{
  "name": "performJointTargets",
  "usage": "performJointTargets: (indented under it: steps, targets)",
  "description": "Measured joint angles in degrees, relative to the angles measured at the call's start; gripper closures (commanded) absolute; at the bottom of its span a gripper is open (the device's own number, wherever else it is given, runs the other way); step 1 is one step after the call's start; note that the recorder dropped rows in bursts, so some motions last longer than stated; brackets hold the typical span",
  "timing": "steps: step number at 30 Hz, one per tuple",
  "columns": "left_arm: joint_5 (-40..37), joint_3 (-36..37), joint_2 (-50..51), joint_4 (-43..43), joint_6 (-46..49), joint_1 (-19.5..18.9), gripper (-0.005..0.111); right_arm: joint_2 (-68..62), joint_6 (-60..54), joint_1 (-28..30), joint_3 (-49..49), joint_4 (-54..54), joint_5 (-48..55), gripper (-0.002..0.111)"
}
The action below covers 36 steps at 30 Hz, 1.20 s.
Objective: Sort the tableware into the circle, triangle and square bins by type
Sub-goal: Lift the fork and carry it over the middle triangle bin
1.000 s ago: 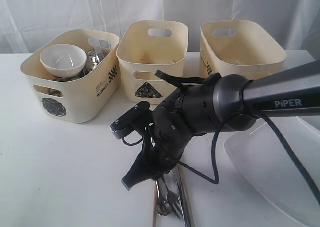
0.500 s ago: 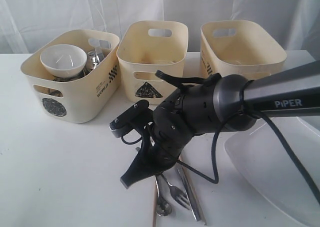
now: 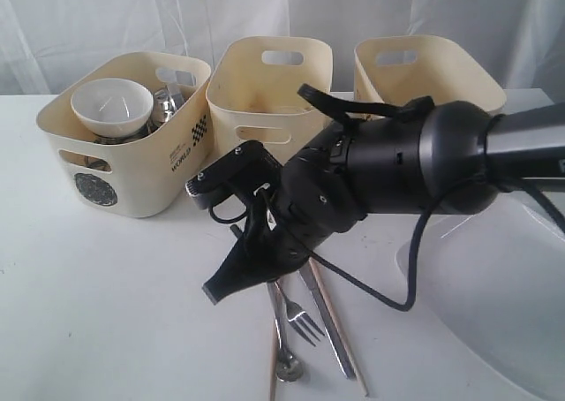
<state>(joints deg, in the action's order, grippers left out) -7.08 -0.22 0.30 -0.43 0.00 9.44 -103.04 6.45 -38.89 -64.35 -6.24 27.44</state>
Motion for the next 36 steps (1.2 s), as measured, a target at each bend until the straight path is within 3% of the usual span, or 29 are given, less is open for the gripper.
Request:
performJointTargets:
  steps: [12,20,25,36]
  targets:
    - [0.0,0.0,0.0,0.0,0.0,0.0,0.081,4.8,0.0,0.0,-3.2,0.0,-1.6,0.108]
    - [0.0,0.0,0.0,0.0,0.0,0.0,0.081,5.7,-2.6,0.0,-12.9,-0.9,-1.8,0.108]
    - [0.0,0.0,0.0,0.0,0.0,0.0,0.081,5.5,-2.1,0.4,-18.9,-8.5,-1.6,0.108]
    - [0.0,0.0,0.0,0.0,0.0,0.0,0.081,-3.9,2.4,6.0,-35.2,-16.5,-1.1,0.108]
